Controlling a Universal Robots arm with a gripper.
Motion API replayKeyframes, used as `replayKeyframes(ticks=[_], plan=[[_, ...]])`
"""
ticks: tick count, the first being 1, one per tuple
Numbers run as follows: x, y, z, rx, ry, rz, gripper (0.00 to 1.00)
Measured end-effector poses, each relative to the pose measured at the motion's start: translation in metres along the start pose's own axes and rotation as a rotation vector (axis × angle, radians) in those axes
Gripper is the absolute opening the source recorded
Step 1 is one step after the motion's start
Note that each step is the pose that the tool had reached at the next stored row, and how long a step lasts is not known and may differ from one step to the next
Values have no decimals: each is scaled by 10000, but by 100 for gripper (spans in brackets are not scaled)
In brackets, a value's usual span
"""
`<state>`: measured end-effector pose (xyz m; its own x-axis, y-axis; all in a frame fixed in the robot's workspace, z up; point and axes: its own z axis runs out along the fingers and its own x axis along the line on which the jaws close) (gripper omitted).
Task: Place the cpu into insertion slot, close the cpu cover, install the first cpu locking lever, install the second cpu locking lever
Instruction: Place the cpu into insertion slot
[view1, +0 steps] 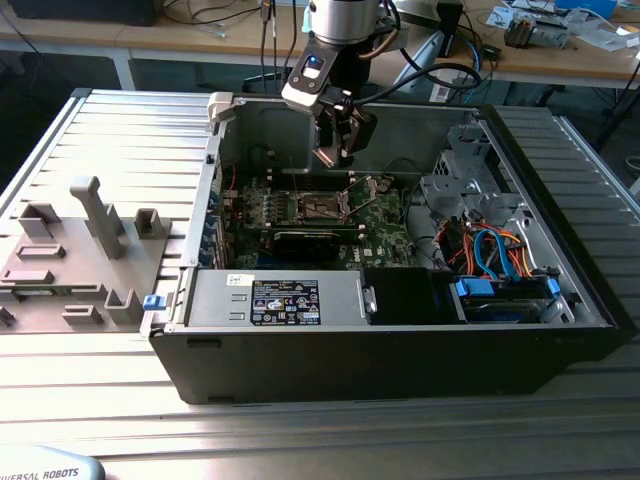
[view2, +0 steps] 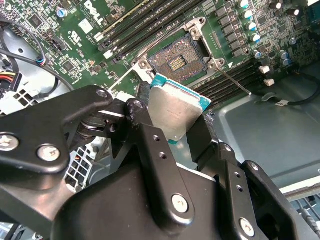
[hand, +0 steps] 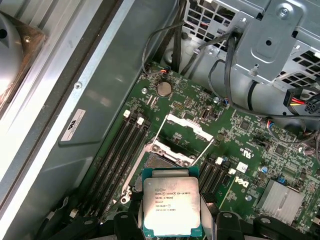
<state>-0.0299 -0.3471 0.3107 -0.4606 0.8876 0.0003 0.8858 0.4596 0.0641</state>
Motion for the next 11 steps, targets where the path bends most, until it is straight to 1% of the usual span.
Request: replayKeyframes(ticks=[11], plan=[[0,0,1,0,-7,103,54]])
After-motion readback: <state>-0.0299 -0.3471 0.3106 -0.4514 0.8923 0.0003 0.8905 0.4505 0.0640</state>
